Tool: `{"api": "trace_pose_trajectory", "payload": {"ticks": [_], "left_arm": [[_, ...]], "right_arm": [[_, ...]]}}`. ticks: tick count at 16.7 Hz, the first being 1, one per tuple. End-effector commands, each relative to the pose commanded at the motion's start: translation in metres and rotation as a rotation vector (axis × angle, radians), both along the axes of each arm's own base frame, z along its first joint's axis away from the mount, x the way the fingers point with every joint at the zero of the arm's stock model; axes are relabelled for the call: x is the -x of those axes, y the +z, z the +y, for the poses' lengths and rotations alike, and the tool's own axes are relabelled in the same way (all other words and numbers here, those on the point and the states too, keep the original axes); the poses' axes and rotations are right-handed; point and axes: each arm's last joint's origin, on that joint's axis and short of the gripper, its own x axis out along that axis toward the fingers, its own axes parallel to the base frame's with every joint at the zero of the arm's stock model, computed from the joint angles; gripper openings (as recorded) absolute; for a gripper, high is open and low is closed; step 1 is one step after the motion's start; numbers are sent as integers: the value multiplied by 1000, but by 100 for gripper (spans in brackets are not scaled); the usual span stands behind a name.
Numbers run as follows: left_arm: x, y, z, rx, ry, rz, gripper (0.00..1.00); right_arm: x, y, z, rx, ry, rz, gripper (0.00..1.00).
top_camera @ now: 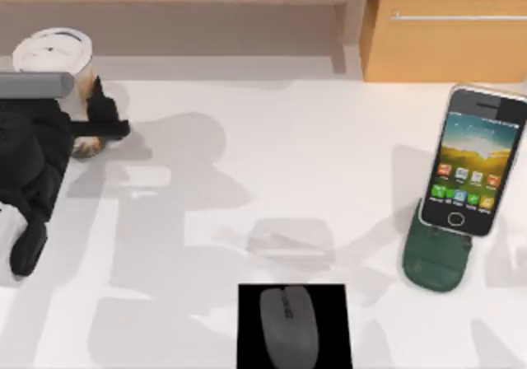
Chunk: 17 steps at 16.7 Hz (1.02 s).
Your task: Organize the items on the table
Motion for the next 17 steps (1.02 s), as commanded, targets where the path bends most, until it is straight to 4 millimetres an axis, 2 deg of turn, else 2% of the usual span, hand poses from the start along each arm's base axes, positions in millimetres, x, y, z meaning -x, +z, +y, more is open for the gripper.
{"api": "trace_pose_trajectory", "payload": {"ticks": [4,7,10,17], "left_arm": [[0,-1,0,-1,0,0,0],[-9,20,-19,14,-37,-81,0],[-18,47,-59,41,-113,-149,0],[-31,121,-175,110,-267,-202,0]], "right_arm": [[0,0,0,0,0,0,100],[0,0,0,0,0,0,100],[0,0,0,0,0,0,100],[0,0,0,0,0,0,100]]}}
